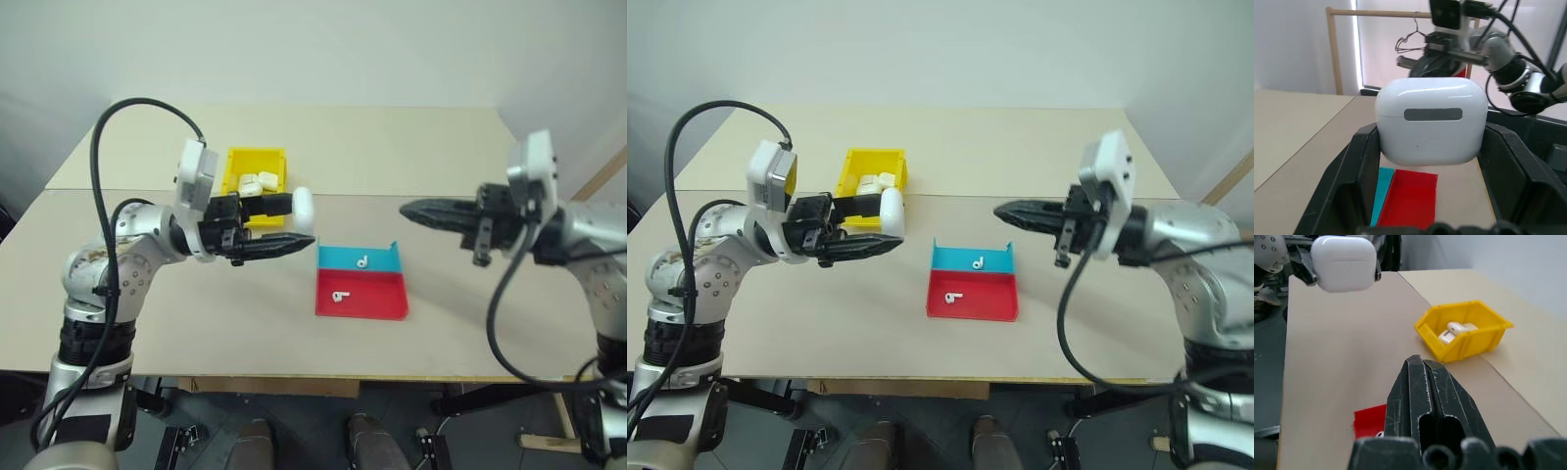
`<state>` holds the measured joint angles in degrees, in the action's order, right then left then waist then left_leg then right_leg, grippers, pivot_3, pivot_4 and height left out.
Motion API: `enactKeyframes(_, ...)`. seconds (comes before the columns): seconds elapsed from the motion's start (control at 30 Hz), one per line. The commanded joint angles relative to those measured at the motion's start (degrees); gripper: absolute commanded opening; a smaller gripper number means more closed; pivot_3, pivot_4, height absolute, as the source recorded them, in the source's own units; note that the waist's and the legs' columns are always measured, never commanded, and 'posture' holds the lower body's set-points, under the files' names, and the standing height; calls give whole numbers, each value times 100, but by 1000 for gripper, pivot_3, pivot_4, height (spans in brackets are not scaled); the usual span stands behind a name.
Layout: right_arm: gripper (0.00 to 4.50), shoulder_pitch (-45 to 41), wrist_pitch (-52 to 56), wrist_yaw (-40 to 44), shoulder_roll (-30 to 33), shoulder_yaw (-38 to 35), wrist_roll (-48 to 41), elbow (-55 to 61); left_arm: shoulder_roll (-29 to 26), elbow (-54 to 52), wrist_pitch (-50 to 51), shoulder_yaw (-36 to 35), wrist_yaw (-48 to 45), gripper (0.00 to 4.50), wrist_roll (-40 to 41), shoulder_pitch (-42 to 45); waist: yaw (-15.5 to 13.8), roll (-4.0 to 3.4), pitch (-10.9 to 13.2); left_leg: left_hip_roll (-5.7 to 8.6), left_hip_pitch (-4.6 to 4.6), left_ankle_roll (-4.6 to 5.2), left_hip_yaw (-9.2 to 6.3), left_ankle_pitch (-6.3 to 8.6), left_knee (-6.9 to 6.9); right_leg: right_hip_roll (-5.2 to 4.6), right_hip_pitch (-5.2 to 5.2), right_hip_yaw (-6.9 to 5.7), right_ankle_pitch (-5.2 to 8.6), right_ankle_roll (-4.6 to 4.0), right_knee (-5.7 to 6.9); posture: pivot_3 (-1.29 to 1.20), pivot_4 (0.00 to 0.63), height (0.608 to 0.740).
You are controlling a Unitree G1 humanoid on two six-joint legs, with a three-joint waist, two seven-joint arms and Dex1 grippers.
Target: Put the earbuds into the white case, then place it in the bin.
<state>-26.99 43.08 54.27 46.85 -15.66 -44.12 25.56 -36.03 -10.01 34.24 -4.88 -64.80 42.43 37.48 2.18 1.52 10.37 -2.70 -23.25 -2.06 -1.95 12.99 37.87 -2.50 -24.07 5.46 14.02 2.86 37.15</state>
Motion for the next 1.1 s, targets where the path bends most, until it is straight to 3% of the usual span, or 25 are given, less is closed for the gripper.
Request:
enactKeyframes(0.03,28,171,277,-519,60,-546,-572,740,107,288,-438,-92,763,2769,-629,244,8,0,0,-1,4,0,0,0,0,1,3,0,0,1,0,0,150,740)
enactKeyframes(0.23,28,262,388,-1257,-124,-443,-956,1148,893,1780,-556,216,3282,2769,-2318,1273,-11,7,-3,2,4,6,-3,-3,0,2,9,-1,-4,4,-6,0,150,740)
enactKeyframes(0.33,28,256,363,-1483,-167,-372,-1080,1208,1219,2508,-560,268,4090,2769,-2843,1689,-40,7,-3,7,-8,6,-5,-3,-1,-2,1,0,-4,4,-9,0,150,740)
enactKeyframes(0.5,28,236,300,-1666,-157,-268,-1186,1247,1712,4909,-1252,75,5453,2769,-3451,2733,-85,11,-1,10,-14,7,-5,-3,-1,-3,-5,0,-5,4,-10,0,150,740)
enactKeyframes(0.7,28,264,241,-1816,-127,-269,-1266,1308,1975,6757,-2125,132,5728,2769,-3794,3340,-128,11,-1,14,-15,7,-4,-3,-1,-6,-4,0,-5,6,-12,0,150,740)
enactKeyframes(0.8,0,344,234,-1862,-92,-371,-1360,1407,2023,7111,-2222,129,5617,3717,-3835,3438,-127,11,0,15,-19,7,-4,-3,-2,-6,-7,0,-5,6,-12,0,150,740)
enactKeyframes(0.87,0,389,217,-1893,-77,-424,-1417,1445,1994,7142,-2291,111,5451,4403,-3838,3436,-126,11,0,15,-20,7,-5,-3,-2,-6,-8,0,-5,6,-11,0,150,740)
enactKeyframes(1.1,0,252,105,-2038,-158,-388,-1640,1458,1659,6310,-2312,106,4562,4481,-3714,3093,-105,11,0,14,-14,6,-5,-3,-2,-6,-6,0,-6,6,-5,0,150,740)
